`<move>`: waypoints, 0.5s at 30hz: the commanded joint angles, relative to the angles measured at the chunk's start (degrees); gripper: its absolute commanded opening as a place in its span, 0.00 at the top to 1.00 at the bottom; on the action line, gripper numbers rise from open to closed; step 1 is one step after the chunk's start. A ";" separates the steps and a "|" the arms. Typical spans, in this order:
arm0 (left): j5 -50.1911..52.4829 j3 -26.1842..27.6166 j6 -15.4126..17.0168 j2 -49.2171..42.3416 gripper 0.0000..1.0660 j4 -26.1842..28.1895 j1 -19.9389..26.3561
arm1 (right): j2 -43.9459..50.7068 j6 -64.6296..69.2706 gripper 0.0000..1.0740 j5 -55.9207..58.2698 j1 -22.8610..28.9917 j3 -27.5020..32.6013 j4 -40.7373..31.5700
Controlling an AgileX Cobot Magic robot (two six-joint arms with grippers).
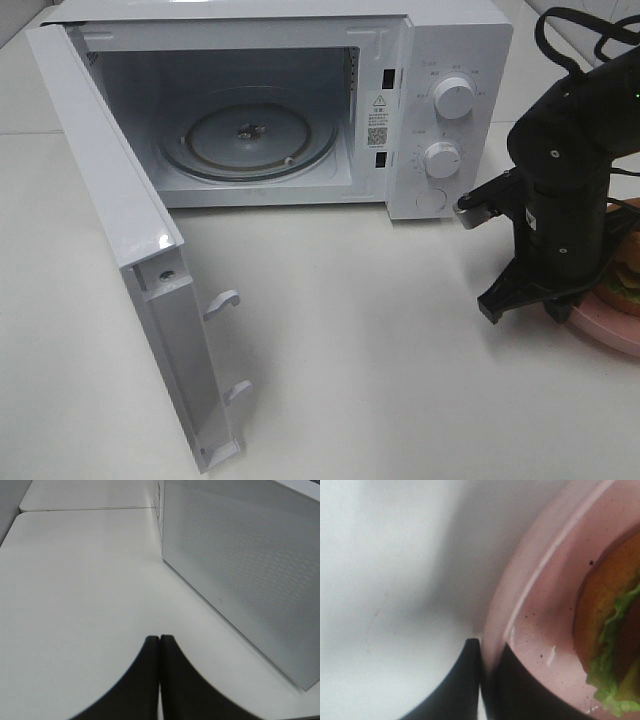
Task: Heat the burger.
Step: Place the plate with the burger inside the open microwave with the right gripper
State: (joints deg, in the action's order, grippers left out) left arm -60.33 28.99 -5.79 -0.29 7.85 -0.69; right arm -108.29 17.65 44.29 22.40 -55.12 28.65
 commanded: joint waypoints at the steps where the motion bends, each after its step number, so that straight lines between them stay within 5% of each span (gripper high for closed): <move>1: 0.63 0.00 0.11 -1.15 1.00 0.23 0.23 | 3.95 0.11 1.00 1.09 4.35 2.69 4.07; 15: 0.63 0.00 0.11 -1.15 1.00 0.23 0.23 | 17.65 -0.06 1.00 2.35 18.28 11.12 4.58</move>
State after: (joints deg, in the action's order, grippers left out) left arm -60.33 28.99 -5.79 -0.29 7.85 -0.69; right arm -91.96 17.82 45.84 40.22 -44.18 30.77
